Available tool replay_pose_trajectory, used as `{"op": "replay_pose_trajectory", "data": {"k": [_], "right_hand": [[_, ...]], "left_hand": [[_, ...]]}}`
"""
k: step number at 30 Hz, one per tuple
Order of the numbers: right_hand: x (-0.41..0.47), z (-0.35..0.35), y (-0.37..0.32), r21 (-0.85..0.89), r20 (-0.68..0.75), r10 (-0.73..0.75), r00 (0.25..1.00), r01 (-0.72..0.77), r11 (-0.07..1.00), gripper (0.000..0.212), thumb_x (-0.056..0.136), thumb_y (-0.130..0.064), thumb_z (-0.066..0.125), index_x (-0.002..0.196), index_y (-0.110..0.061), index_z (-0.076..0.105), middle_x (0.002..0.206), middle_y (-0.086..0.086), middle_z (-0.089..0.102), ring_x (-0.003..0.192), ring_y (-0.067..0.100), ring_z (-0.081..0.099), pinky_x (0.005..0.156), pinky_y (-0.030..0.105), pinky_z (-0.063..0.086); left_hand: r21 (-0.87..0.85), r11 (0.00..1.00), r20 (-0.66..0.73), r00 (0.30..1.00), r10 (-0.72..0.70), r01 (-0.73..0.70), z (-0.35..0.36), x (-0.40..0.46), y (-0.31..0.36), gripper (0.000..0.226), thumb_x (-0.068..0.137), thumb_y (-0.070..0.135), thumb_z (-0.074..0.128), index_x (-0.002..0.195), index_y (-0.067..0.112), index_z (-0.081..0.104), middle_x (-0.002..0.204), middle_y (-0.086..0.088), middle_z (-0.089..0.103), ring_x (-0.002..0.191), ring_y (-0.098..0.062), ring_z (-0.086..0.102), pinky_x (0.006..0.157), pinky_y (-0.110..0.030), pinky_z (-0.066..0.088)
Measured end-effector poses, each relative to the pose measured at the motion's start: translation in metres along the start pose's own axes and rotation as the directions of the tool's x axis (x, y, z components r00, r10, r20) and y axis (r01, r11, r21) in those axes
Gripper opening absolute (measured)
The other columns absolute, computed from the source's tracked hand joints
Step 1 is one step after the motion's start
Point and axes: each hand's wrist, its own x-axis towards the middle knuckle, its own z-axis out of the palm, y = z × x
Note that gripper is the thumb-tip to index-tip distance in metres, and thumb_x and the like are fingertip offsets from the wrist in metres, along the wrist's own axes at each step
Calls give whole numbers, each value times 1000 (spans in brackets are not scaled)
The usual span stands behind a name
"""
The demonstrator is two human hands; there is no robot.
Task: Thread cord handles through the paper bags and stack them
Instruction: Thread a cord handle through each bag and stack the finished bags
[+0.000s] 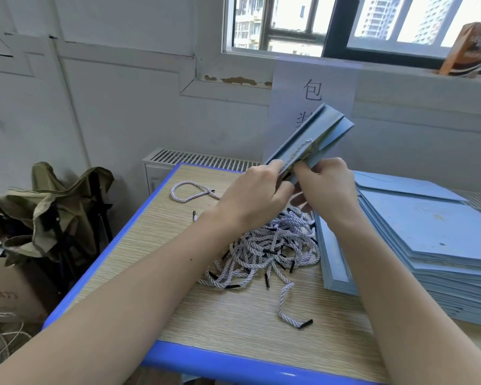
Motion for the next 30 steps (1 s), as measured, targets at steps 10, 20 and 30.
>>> {"op": "replay_pose_trajectory", "data": {"k": [10, 20, 30], "right_hand": [[7, 2, -6, 275, 65, 73, 995, -88, 957, 28, 94, -23, 60, 78, -5, 73, 77, 14, 73, 72, 16, 63, 70, 35, 54], [-2, 5, -7, 47, 142, -211, 967, 207, 977, 10, 94, -30, 65, 91, -29, 74, 85, -22, 72, 81, -9, 62, 74, 12, 46], [-8, 25, 11, -425, 479, -151, 865, 379, 822, 28, 98, -30, 59, 121, -17, 67, 114, -1, 68, 105, 18, 63, 91, 31, 51]], "left_hand": [[290, 957, -87, 996, 23, 3, -2, 13, -8, 40, 90, -1, 51, 127, 13, 45, 109, -11, 62, 94, -39, 62, 73, -48, 50], [535, 821, -210, 911, 355, -197, -54, 21, -35, 49, 70, -15, 48, 112, 2, 66, 96, -16, 73, 79, -36, 69, 68, -45, 58], [465, 884, 140, 990, -25, -44, -57, -13, -121, 58, 76, -19, 46, 119, 13, 65, 119, -9, 69, 107, -32, 63, 90, -37, 48]]}}
